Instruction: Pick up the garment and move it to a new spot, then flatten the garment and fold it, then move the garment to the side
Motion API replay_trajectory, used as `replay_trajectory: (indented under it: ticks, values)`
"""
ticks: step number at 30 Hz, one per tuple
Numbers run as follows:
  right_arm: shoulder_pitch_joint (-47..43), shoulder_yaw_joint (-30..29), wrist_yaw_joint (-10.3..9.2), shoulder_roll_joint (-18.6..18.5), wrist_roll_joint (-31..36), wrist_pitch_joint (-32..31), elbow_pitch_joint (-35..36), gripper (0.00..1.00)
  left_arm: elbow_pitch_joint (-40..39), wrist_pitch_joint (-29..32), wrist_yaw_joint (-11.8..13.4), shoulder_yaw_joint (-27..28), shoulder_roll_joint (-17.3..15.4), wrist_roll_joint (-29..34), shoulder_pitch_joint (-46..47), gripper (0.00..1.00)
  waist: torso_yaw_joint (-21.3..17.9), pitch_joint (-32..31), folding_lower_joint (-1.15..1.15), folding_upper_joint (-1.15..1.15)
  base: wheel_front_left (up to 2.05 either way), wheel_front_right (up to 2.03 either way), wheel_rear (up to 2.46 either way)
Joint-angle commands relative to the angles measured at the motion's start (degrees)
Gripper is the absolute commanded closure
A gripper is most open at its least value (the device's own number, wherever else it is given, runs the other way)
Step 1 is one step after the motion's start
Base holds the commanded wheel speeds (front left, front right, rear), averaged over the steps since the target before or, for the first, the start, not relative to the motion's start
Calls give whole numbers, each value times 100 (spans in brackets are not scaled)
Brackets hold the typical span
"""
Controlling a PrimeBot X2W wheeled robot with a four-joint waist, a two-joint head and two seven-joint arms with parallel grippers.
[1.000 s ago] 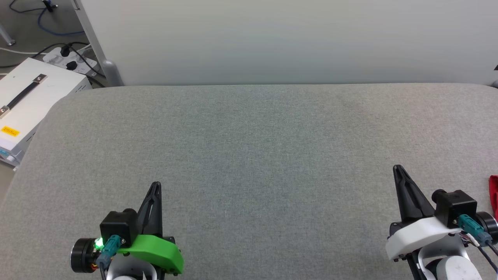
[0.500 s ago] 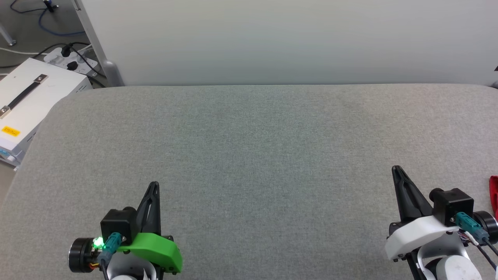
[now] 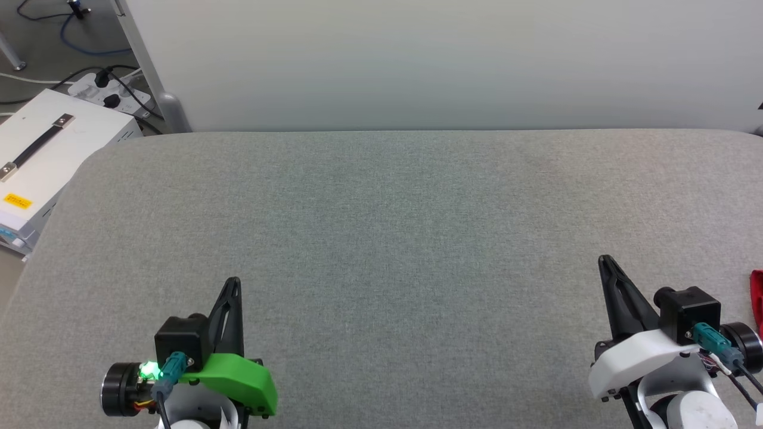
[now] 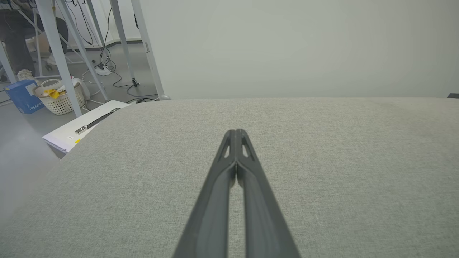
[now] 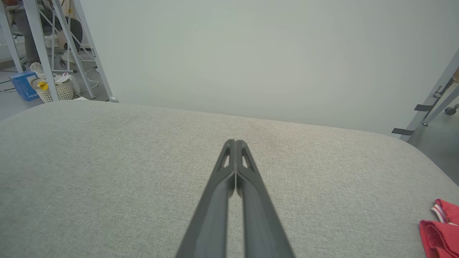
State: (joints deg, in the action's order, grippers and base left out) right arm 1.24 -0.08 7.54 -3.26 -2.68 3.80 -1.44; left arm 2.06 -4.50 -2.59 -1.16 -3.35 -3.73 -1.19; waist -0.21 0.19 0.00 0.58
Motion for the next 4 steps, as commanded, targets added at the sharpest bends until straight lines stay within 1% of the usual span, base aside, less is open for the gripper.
replay_trajectory:
  ticks: [1, 4]
  values:
    - [-88, 5, -4, 12, 44, -24, 39, 100, -37, 36, 51, 33, 32, 74, 79, 100, 1, -1, 0, -42, 0, 0, 0]
    - [-91, 5, -4, 14, 62, -53, 48, 100, -51, 69, 68, 39, 33, 98, 82, 100, 3, -2, 0, -43, 0, 0, 0]
